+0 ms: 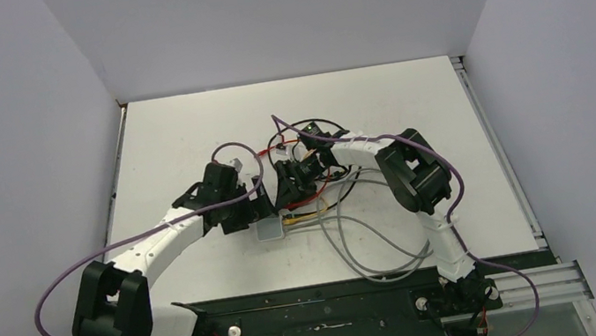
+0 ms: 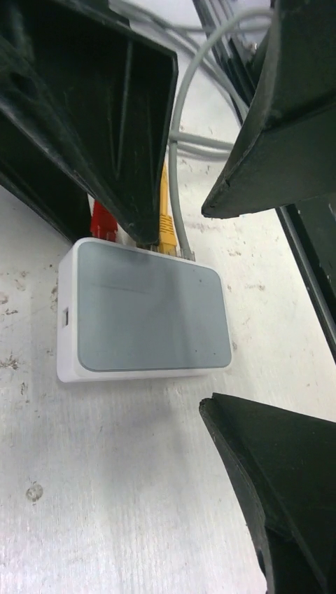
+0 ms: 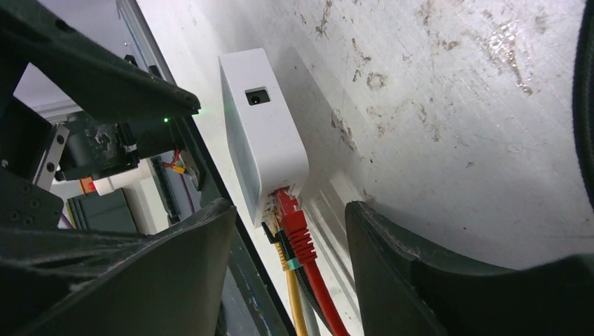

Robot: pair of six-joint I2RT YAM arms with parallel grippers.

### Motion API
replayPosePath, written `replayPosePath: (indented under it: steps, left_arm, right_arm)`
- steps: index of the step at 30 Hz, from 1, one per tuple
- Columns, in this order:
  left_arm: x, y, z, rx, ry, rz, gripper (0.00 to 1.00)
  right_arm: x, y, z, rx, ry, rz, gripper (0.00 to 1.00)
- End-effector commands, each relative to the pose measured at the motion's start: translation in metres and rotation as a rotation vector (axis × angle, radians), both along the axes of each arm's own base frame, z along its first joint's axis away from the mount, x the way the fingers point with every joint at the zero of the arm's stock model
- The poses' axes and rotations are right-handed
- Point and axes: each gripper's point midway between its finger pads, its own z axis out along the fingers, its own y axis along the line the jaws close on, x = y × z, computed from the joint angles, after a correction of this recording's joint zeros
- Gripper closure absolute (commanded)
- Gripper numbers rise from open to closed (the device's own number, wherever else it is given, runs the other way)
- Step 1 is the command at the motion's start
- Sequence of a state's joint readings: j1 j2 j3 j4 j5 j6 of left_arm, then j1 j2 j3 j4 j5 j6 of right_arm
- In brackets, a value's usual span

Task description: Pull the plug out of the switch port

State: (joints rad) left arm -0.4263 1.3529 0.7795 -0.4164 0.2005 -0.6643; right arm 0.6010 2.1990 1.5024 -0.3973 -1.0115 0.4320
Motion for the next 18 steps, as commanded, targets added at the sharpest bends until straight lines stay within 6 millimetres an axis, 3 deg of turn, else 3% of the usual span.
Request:
replayPosePath:
  steps: [1, 7, 18]
  left_arm:
    - [-0.004, 0.016, 0.002, 0.166, -0.049, -0.055, 0.04]
    - [-0.011, 0.005, -0.006, 0.244, -0.045, -0.150, 0.04]
    - [-0.007, -0.017, -0.023, 0.270, -0.037, -0.182, 0.04]
  right_arm:
    - [0.009, 0.002, 0.035, 0.067, -0.094, 0.001, 0.37]
    - [0.010, 0.000, 0.034, 0.057, -0.097, -0.006, 0.29]
    - [0.013, -0.005, 0.036, 0.053, -0.102, -0.017, 0.26]
